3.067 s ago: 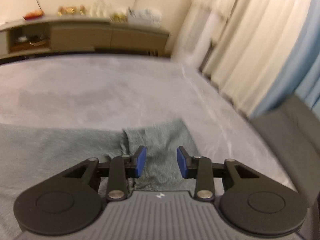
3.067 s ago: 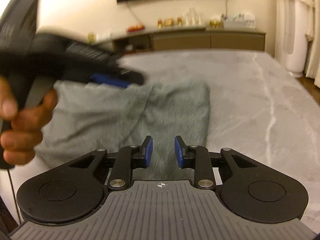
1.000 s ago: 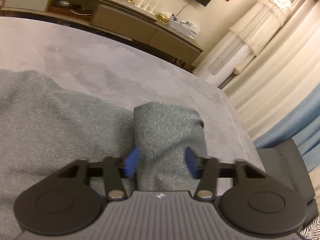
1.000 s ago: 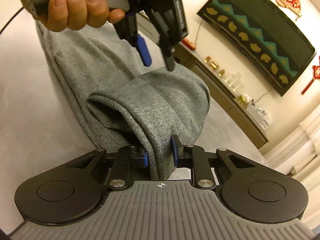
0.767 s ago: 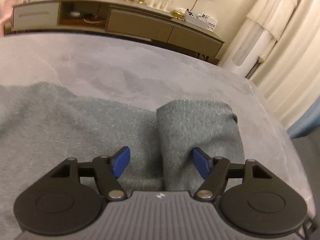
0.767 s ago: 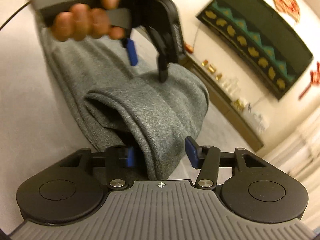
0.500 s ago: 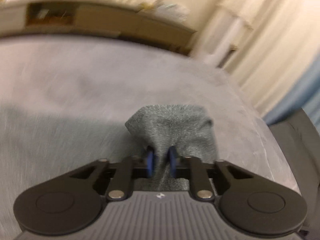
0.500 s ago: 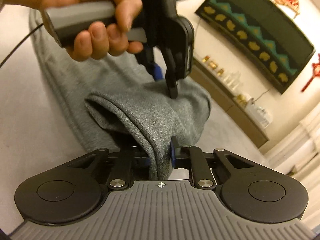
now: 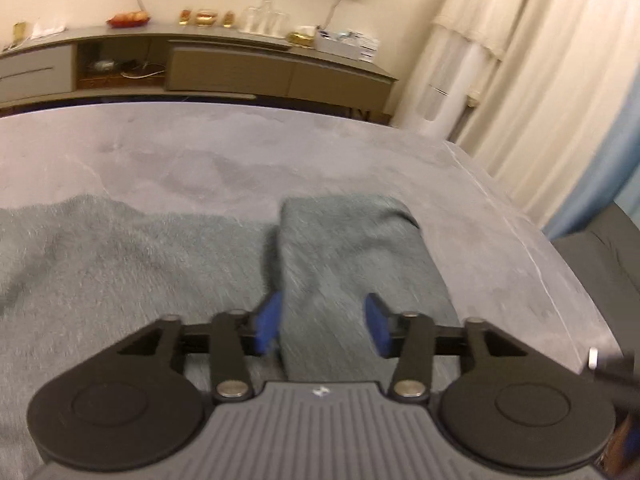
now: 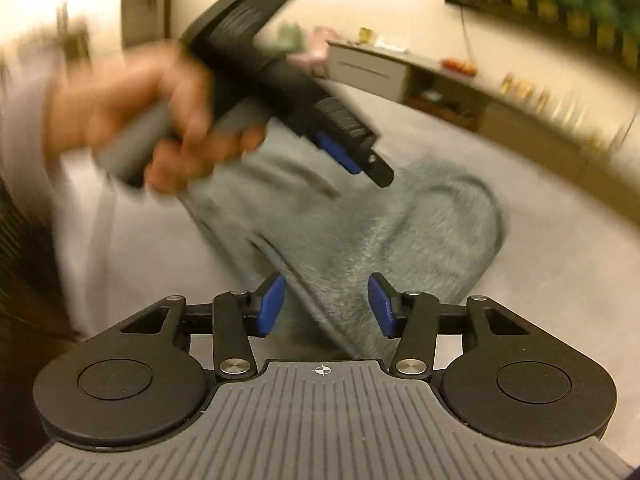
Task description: Fold clothes
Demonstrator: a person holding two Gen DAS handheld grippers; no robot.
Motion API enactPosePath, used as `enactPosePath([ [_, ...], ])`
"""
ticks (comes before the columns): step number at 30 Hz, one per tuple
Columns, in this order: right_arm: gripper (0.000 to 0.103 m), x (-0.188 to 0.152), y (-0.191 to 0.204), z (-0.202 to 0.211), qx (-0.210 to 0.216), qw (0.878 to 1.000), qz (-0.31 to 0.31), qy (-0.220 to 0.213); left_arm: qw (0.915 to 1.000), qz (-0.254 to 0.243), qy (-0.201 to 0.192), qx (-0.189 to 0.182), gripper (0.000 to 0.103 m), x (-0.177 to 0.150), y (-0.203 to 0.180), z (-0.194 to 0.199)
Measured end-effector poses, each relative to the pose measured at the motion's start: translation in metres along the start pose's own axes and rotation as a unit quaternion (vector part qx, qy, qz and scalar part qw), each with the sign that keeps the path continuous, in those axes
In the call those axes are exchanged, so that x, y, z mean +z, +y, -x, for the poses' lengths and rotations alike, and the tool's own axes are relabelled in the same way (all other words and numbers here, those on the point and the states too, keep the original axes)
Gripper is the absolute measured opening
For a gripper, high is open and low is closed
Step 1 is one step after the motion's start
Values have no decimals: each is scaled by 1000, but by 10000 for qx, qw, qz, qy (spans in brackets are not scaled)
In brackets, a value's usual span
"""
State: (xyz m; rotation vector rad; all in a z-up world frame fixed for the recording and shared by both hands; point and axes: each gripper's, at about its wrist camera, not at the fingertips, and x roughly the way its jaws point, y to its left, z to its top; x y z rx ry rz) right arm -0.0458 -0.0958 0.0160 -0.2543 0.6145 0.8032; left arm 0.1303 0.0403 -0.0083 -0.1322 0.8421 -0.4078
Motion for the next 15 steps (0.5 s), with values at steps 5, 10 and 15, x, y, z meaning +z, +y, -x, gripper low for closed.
enactPosePath([
  [5,54,-4,-92,23,421,9714,-2188,-821,9961,-741,95,462,30,-29,-22,-2],
  [10,54,-23,-164,-12,80,9147,-3978,-706,9765,-1493,-713,1381,46,-42,-68,44],
  [15,56,-22,-189,-49,544,8757,-4767,-548,9533,-2840,-691,759,93,-74,-139,49],
])
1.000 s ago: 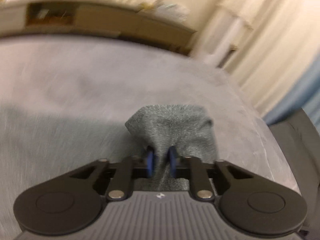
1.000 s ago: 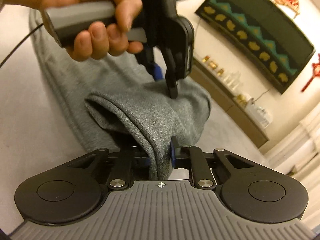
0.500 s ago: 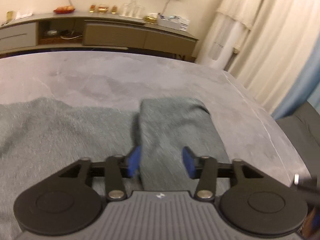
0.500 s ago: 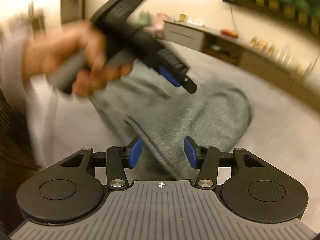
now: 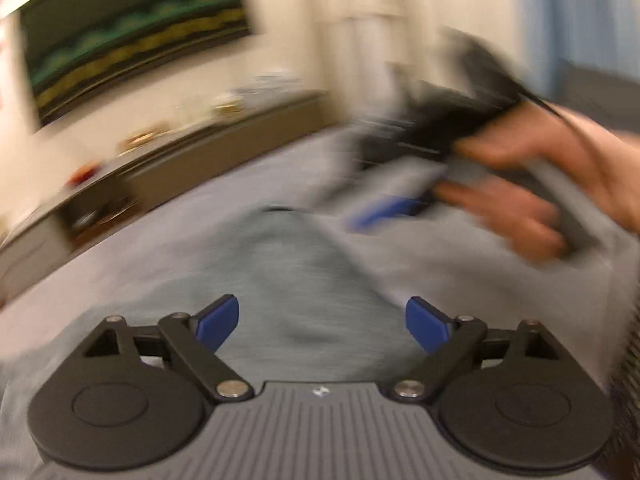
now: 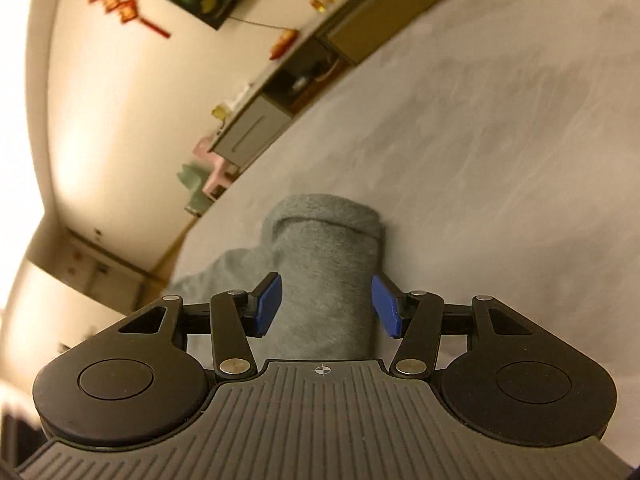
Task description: Fold clothes
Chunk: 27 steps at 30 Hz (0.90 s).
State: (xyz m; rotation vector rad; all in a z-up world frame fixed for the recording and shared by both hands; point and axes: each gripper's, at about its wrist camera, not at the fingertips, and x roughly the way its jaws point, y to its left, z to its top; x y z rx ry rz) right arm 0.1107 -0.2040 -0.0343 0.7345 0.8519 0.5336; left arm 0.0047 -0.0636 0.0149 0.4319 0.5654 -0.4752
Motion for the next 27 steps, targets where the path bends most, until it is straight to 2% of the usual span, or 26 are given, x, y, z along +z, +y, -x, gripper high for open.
enactPosePath([
  [3,60,9,3,-15,138,9998,-80,119,9977,-652,208,26,93,-7,-34,-25],
  [6,63,12,5,-21,121,9998,-33,153,9960,-800,391,70,90,-17,-42,-52],
  [7,64,13,5,-22,100,9998,-45,156,9965,-736,364,122,84,-17,-39,-53],
  [8,64,14,4,-23,79,9998,-56,159,9970,-672,338,173,53,-17,-36,-54],
  [9,65,13,3,-23,69,9998,-82,164,9975,-600,310,218,32,-17,-33,-54],
  [11,69,11,0,-24,51,9997,-134,174,9991,-332,198,146,20,-11,-20,-39],
  [15,70,7,-4,-42,194,9981,-250,524,9999,72,36,-151,16,-4,-3,-8],
  [17,47,12,-2,-55,195,9980,-294,515,9994,180,70,-298,15,-6,-2,2],
  [18,23,18,-2,-58,237,9981,-366,430,9991,217,94,-351,15,-11,-3,4],
  [19,17,24,-3,-59,227,9982,-463,299,9988,253,117,-398,15,-15,-4,6],
  [22,14,44,-2,-59,211,9984,-524,-92,9987,340,158,-333,15,-29,-6,13],
  [25,17,52,5,-48,-62,9992,-323,-242,9986,449,102,-276,16,-34,2,11],
  [26,24,53,7,-43,-145,9991,-311,-261,9986,456,78,-272,16,-35,1,13],
  [27,50,51,8,-35,-132,9990,-325,-272,9990,391,21,-204,16,-34,-1,15],
])
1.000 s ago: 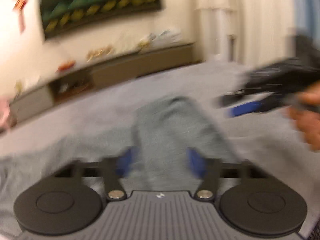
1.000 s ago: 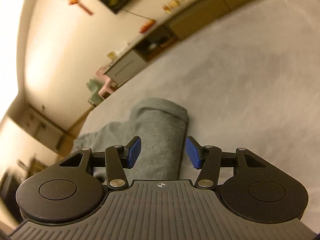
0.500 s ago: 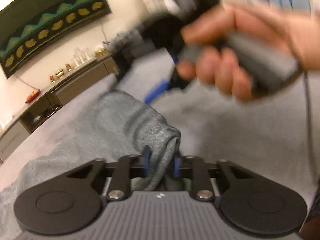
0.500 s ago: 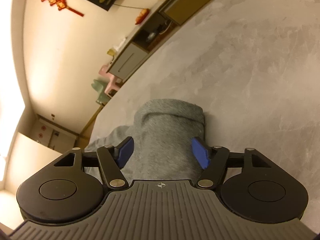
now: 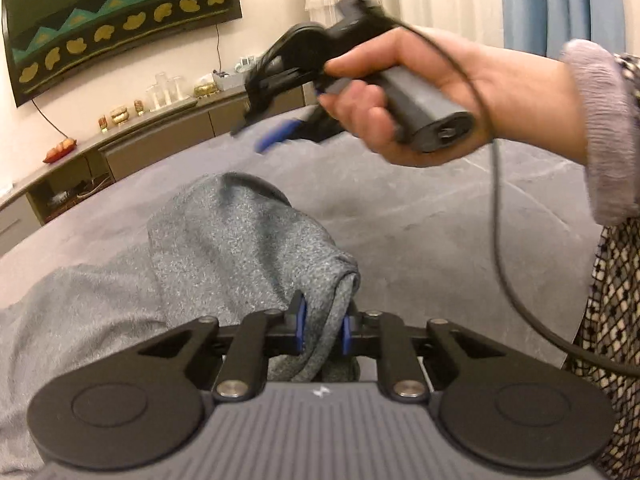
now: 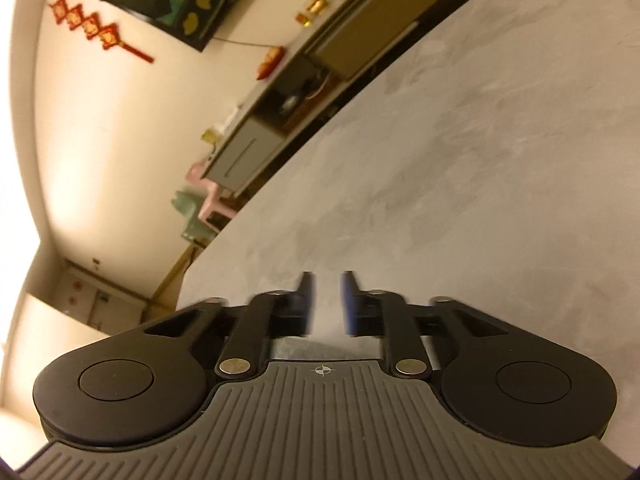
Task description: Fold clothes
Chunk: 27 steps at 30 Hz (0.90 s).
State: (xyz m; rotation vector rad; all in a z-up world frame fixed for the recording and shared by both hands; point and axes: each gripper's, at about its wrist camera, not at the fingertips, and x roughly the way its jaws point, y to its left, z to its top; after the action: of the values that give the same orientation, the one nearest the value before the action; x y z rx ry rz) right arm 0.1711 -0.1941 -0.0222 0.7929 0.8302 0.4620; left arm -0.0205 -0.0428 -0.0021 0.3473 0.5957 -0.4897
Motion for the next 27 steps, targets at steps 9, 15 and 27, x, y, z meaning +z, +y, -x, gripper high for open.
enactPosePath([
  [9,84,-51,-8,0,-78,9887,817,1253,9972,-568,-477,132,16,-4,-31,19],
  [15,34,-36,-10,-16,367,9962,143,783,9976,-600,-298,-189,15,-17,-29,16],
  [27,62,-16,-8,45,43,9974,676,234,9962,-239,-573,-619,35,-10,-3,32],
])
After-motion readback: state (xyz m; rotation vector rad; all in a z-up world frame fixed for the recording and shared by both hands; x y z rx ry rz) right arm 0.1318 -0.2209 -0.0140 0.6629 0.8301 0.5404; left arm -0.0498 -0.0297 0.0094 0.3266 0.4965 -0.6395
